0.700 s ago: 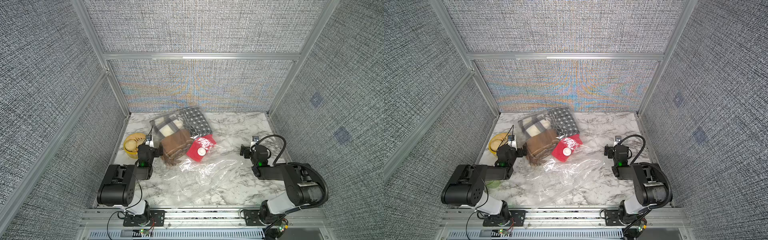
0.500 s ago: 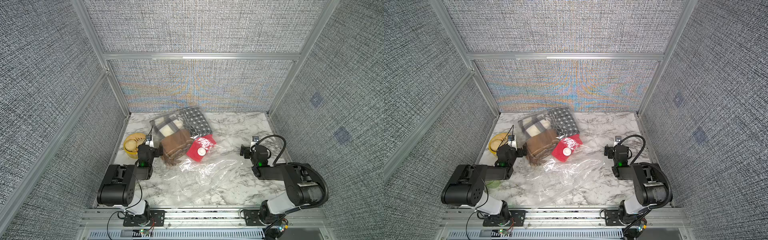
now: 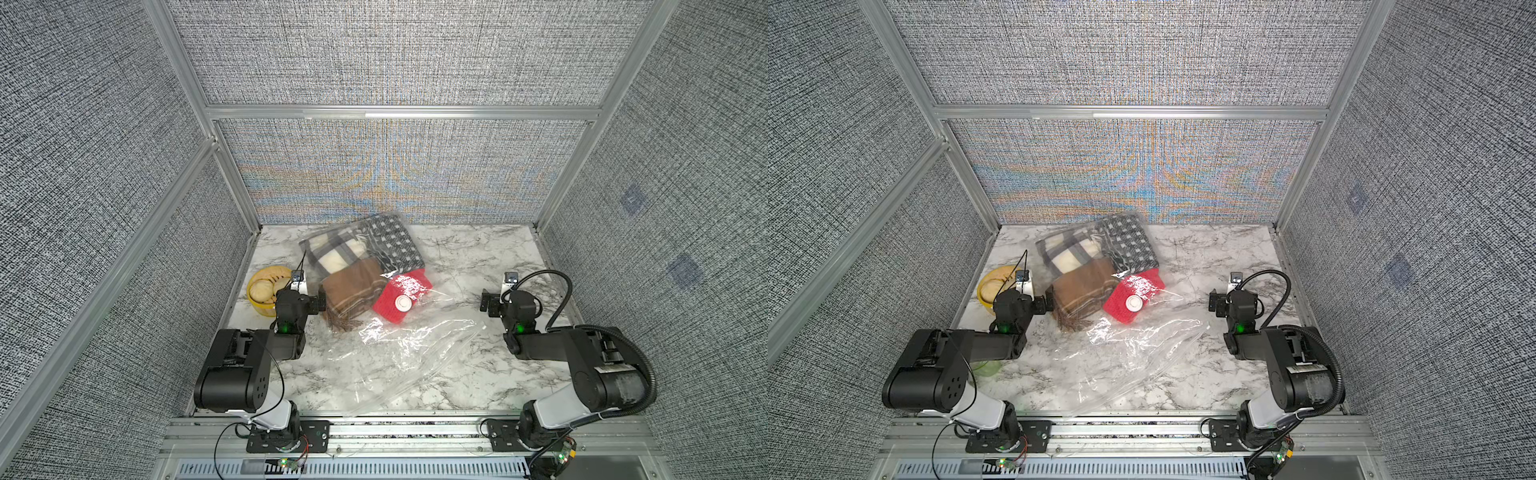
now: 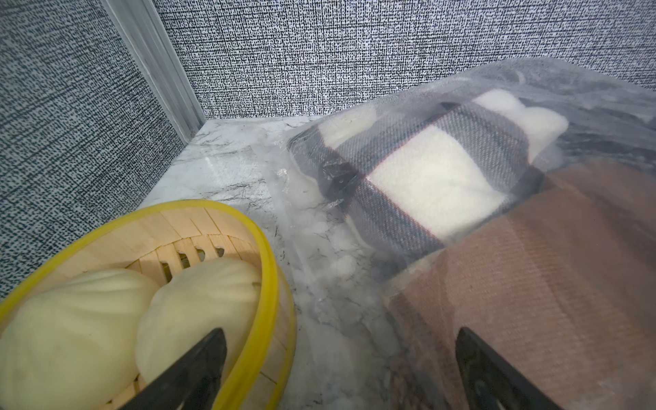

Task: Take the scarf out of the vacuum bag
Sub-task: Open the vacuum bag at the center of the board.

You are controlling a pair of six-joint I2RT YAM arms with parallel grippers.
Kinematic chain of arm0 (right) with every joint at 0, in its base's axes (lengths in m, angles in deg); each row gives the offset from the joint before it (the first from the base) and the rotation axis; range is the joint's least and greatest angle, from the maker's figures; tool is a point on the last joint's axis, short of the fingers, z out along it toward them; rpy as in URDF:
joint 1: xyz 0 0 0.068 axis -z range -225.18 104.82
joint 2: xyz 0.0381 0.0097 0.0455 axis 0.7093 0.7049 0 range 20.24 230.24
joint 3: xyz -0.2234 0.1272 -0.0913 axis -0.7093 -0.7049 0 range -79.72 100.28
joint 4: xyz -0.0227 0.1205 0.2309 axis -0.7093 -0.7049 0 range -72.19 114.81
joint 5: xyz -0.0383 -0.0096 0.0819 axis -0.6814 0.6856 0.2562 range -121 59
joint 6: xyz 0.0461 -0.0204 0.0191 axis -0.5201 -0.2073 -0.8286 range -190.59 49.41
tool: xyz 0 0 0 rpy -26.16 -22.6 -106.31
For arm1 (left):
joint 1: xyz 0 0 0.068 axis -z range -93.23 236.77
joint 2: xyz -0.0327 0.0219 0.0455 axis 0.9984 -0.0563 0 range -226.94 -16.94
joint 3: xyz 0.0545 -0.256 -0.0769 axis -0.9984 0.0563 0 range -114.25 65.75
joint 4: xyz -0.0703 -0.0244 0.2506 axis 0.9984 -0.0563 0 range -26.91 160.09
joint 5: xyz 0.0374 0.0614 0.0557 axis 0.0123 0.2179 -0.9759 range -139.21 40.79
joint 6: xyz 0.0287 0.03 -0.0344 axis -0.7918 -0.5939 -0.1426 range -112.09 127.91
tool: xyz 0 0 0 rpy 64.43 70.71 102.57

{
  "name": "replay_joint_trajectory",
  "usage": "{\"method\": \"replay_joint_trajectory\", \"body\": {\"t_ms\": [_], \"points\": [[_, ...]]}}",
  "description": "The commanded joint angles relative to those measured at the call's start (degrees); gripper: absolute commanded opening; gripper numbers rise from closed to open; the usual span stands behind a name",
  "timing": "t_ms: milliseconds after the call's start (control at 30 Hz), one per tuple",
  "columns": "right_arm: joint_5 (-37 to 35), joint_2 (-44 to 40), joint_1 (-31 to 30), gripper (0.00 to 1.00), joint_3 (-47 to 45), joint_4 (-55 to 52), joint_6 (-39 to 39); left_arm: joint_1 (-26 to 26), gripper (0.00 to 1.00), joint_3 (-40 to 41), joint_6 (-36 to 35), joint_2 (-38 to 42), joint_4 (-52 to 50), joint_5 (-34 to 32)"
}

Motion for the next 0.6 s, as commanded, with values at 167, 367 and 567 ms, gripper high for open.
{"method": "replay_joint_trajectory", "body": {"t_ms": [167,367,567], "points": [[-0.4,-0.2,0.1,0.99,-0.2,2.0,0.1,-0.1,1.00,0.7,-1.6,0.2,2.9,1.6],[1.0,-6.8,-0.1,0.99,-0.4,-2.8,1.0,0.1,1.00,0.9,-1.3,4.6,0.4,0.6],[11.3,-19.6,-0.2,0.99,9.1,-29.6,1.9,0.2,1.00,-4.8,-1.6,18.3,-17.7,5.1]]}}
